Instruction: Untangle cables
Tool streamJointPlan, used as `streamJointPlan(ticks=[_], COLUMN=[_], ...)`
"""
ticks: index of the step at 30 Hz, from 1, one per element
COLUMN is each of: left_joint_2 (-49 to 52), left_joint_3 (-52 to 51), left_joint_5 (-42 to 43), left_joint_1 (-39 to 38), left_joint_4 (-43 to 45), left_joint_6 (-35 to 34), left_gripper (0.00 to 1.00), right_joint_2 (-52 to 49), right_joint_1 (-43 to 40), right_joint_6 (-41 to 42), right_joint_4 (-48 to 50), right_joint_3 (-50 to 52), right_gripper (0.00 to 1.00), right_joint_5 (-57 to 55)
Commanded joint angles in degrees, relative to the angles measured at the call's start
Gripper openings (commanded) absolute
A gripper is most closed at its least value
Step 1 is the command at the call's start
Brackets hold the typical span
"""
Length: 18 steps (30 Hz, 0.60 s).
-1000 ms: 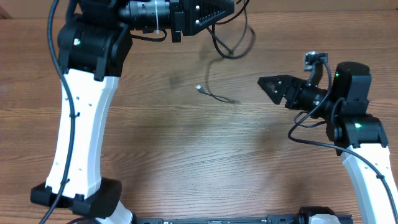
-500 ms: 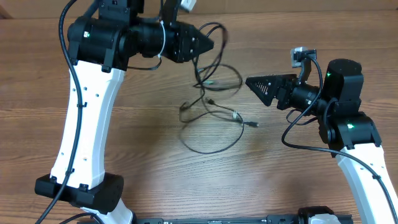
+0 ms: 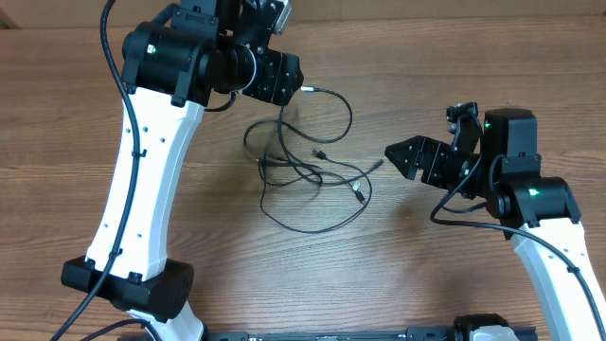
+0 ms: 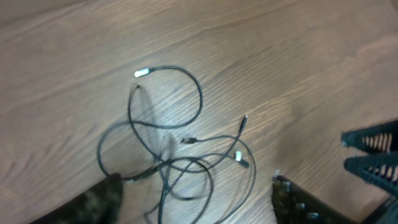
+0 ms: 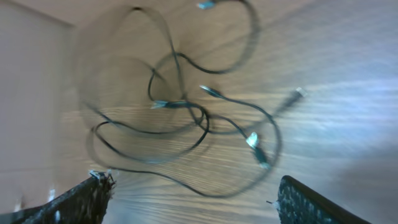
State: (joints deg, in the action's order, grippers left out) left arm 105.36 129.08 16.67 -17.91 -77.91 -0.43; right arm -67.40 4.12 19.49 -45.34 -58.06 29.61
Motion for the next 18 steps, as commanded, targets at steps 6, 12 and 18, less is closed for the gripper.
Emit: streamJointPlan(ticks=[6, 12, 18], left_joint_2=[0.28, 0.28, 0.28], left_joint_3=[0.28, -0.37, -5.09], left_joint_5=[-4.87, -6.67, -8.26], left_joint_1=[-0.02, -0.02, -0.04], left_joint_4=[-2.12, -4.76, -4.11], left_joint_6=[0.42, -5.86, -7.78], left_gripper=[0.95, 1.00, 1.00], right_joint_2=[0.37, 0.37, 0.37], right_joint_1=[0.04, 0.04, 0.04], right_joint_6=[-0.52, -0.52, -0.52], right_joint_4=[-2.40, -2.40, -2.45], right_joint_3=[-0.83, -0.83, -0.83], right_gripper=[0.85, 0.85, 0.85], right_joint_5=[-7.08, -7.10, -7.10])
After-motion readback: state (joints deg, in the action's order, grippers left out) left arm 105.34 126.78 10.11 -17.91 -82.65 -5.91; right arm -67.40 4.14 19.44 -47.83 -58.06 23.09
